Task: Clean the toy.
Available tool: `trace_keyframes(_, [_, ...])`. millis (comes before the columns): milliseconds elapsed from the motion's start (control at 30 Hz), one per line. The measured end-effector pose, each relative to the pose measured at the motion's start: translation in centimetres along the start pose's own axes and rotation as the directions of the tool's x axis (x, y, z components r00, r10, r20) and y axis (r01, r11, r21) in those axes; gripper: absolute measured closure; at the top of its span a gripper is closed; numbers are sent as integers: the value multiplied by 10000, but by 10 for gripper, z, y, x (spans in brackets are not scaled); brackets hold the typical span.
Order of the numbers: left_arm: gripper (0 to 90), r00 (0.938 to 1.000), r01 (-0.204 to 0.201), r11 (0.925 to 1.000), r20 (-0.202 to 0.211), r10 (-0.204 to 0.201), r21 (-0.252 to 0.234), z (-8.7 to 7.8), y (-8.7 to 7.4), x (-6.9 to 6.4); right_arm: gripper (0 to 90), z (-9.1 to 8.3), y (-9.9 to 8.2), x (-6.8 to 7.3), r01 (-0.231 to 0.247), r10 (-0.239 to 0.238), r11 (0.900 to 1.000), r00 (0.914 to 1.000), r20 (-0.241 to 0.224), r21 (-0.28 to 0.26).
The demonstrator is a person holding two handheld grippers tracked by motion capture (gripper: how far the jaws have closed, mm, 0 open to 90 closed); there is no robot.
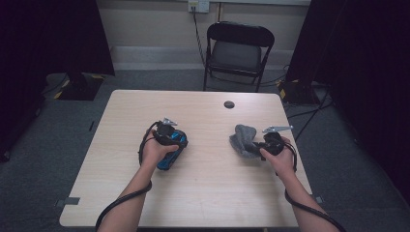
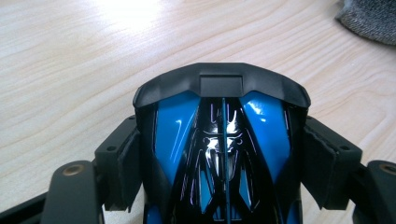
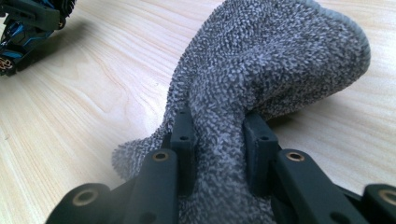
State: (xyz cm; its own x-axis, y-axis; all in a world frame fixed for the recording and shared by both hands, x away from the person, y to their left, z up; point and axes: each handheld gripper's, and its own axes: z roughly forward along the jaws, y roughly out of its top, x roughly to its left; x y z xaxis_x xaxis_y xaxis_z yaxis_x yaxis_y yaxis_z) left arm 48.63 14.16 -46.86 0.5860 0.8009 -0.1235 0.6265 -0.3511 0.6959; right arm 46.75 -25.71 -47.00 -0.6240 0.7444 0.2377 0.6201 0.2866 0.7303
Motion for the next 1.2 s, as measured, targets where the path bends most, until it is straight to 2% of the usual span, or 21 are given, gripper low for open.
trace_keyframes(267, [250,10000,23,9998,-79,-22,186,7,-1,0,665,0,-3,-3,-71,71,10000,9999,104,-2])
trace_keyframes(433, [250,9997,-148,9993,-162,154,329,11,-1,-3,637,-1,-5,-4,-94,95,9999,9998,156,-62])
trace_keyframes(700, [249,9996,-196,9987,-216,206,468,17,-3,-4,538,-3,-7,-6,-186,193,9997,9987,481,-154])
trace_keyframes(1067, [245,9977,-602,9962,-263,619,626,23,-6,-7,473,-1,-10,-5,-137,146,9998,9985,526,-175])
trace_keyframes(1200, [234,9990,-403,9980,-175,412,479,22,-7,-7,435,-1,-9,-4,-112,122,9997,9987,495,-212])
